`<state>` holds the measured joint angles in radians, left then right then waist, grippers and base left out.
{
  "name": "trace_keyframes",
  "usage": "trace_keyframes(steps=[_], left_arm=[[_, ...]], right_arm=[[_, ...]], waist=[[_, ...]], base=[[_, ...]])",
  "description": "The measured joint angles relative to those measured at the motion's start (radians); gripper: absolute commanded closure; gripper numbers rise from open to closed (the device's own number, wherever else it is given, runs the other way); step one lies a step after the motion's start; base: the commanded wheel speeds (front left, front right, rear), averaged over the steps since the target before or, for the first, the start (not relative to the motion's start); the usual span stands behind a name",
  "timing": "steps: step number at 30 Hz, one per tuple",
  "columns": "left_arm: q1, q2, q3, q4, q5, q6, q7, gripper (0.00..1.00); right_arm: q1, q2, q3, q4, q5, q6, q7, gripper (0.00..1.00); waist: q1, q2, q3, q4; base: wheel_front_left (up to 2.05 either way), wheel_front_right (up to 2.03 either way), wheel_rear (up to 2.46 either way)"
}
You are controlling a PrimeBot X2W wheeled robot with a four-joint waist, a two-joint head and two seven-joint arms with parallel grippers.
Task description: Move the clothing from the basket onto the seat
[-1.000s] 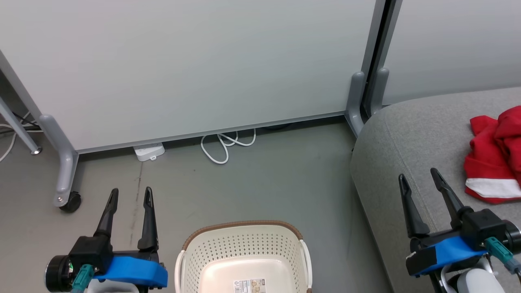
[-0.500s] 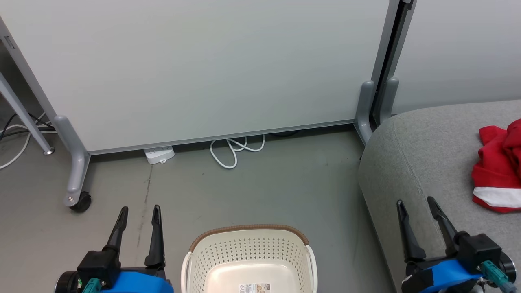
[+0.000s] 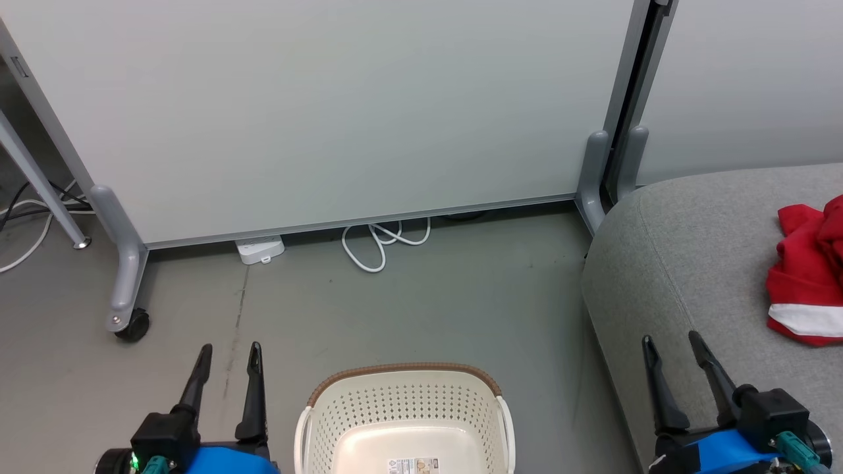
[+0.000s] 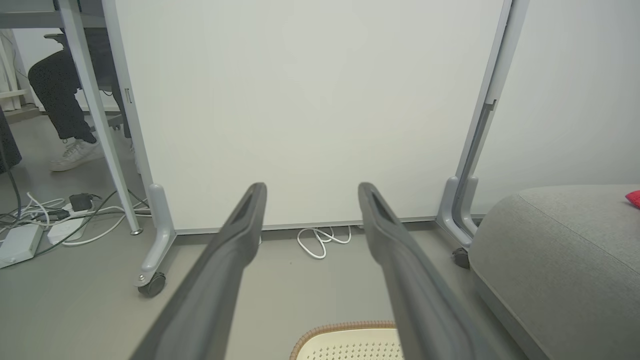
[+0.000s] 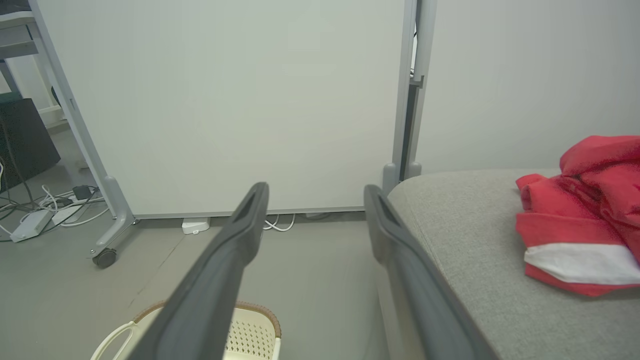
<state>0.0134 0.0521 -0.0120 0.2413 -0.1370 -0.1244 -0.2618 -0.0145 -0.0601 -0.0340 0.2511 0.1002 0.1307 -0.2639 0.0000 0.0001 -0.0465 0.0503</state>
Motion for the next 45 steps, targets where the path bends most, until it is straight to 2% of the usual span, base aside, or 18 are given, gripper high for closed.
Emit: trace_keyframes(steps=[1, 7, 22, 45], left_arm=[[0.002, 0.000, -0.001, 0.007, -0.001, 0.000, 0.001, 1.00], [0.034, -0.002, -0.001, 0.056, -0.020, 0.000, 0.012, 1.00], [0.023, -0.002, 0.025, 0.050, -0.321, 0.000, 0.086, 1.00], [-0.017, -0.003, 0.055, 0.038, -0.669, 0.000, 0.174, 1.00]], right_arm=[[0.000, 0.000, 0.000, 0.007, 0.000, 0.000, 0.000, 1.00], [0.013, 0.003, -0.001, 0.058, 0.013, 0.000, 0.014, 1.00], [0.007, 0.004, -0.016, 0.051, 0.323, 0.000, 0.088, 1.00], [-0.018, 0.006, -0.035, 0.031, 0.684, 0.000, 0.176, 1.00]], waist=[[0.0000, 0.0000, 0.000, 0.000], [0.0000, 0.0000, 0.001, -0.001], [0.0001, 0.0000, 0.007, -0.007], [0.0001, 0.0000, 0.016, -0.016]], base=[[0.00, 0.00, 0.00], [0.00, 0.00, 0.00], [0.00, 0.00, 0.00], [0.00, 0.00, 0.00]])
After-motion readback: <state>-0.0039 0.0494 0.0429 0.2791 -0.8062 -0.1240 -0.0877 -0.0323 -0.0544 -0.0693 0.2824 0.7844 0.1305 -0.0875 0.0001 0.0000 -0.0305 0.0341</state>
